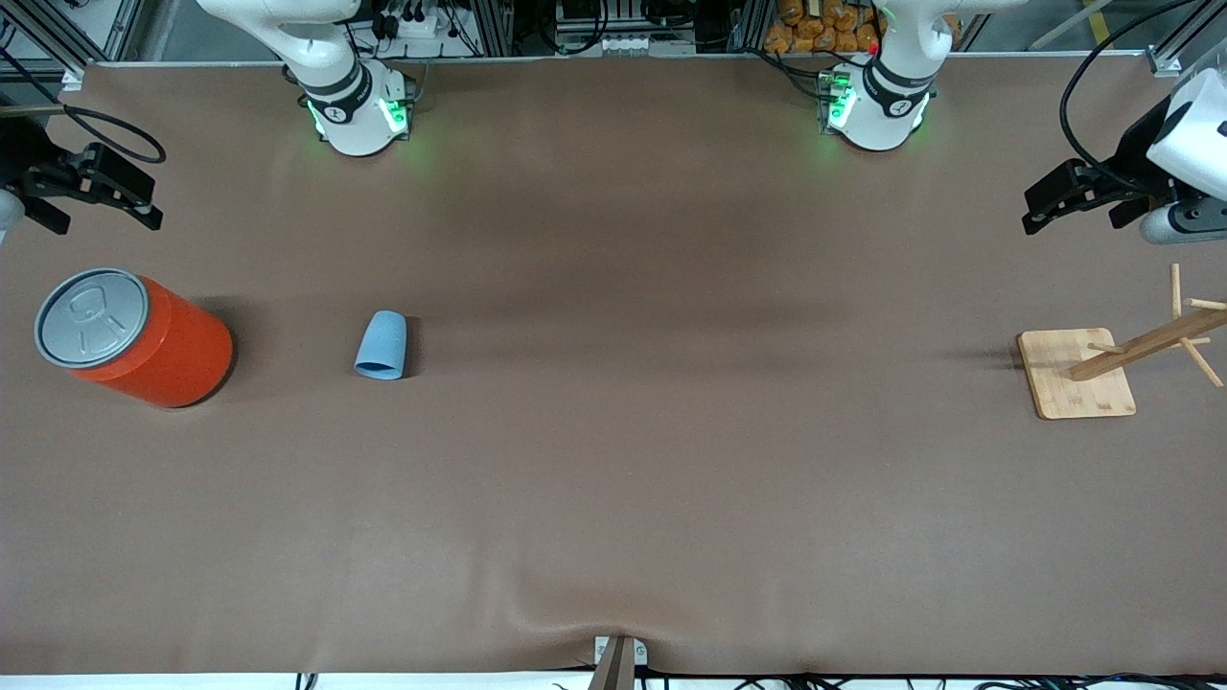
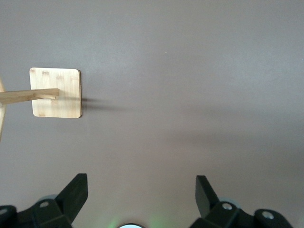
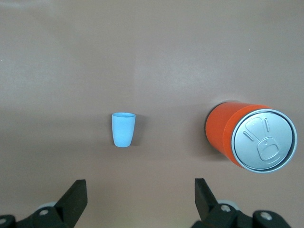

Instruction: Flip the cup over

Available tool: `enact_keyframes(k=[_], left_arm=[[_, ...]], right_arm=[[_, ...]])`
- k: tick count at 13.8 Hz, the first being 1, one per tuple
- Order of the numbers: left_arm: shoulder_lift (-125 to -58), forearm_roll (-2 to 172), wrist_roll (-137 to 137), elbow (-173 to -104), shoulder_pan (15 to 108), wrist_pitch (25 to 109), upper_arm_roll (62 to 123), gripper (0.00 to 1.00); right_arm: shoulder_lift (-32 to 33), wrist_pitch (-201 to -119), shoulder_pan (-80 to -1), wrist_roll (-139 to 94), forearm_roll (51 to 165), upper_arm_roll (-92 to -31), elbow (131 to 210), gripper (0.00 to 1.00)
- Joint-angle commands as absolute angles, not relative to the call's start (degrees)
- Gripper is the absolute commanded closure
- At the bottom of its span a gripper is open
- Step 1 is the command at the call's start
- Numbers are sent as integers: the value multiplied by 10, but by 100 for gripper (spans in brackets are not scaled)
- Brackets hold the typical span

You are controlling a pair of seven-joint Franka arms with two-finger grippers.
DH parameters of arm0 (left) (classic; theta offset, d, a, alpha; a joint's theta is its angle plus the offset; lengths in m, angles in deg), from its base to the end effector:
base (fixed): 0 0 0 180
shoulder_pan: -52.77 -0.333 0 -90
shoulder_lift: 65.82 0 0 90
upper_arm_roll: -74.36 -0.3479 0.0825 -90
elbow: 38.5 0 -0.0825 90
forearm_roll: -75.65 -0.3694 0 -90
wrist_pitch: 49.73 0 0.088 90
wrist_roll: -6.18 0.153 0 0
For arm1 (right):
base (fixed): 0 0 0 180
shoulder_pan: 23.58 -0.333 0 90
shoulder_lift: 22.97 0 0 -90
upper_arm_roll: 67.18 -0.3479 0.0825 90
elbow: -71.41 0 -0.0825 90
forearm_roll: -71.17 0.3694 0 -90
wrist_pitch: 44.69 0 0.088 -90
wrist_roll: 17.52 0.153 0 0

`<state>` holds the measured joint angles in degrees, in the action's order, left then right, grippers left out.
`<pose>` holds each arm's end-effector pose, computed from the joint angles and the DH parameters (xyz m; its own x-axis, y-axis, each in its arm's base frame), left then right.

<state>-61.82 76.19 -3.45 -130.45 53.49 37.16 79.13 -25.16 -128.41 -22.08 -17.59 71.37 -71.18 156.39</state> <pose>0.5068 -0.0518 0.6267 0.9972 0.0720 -0.0191 0.0720 -0.9974 0.0004 0.5152 0.0239 0.6604 0.9988 0.0452 0.0161 0.0452 -0.9990 -0.0008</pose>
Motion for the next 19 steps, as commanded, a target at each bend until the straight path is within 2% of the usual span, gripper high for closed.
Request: enact_keyframes(k=[1, 6, 14, 19], left_arm=[[-620, 756, -34, -1295, 533, 367, 795, 0], [-641, 743, -31, -1262, 532, 367, 792, 0], [-637, 743, -38, -1268, 533, 339, 795, 0], [-633, 743, -38, -1276, 533, 339, 795, 0]], right_arm=[[-243, -1281, -222, -184, 708, -710, 1549, 0], [-243, -1276, -218, -190, 709, -707, 1550, 0], [-220, -1261, -225, -190, 708, -708, 1553, 0], [-120, -1257, -243, -196, 739, -710, 1554, 0]])
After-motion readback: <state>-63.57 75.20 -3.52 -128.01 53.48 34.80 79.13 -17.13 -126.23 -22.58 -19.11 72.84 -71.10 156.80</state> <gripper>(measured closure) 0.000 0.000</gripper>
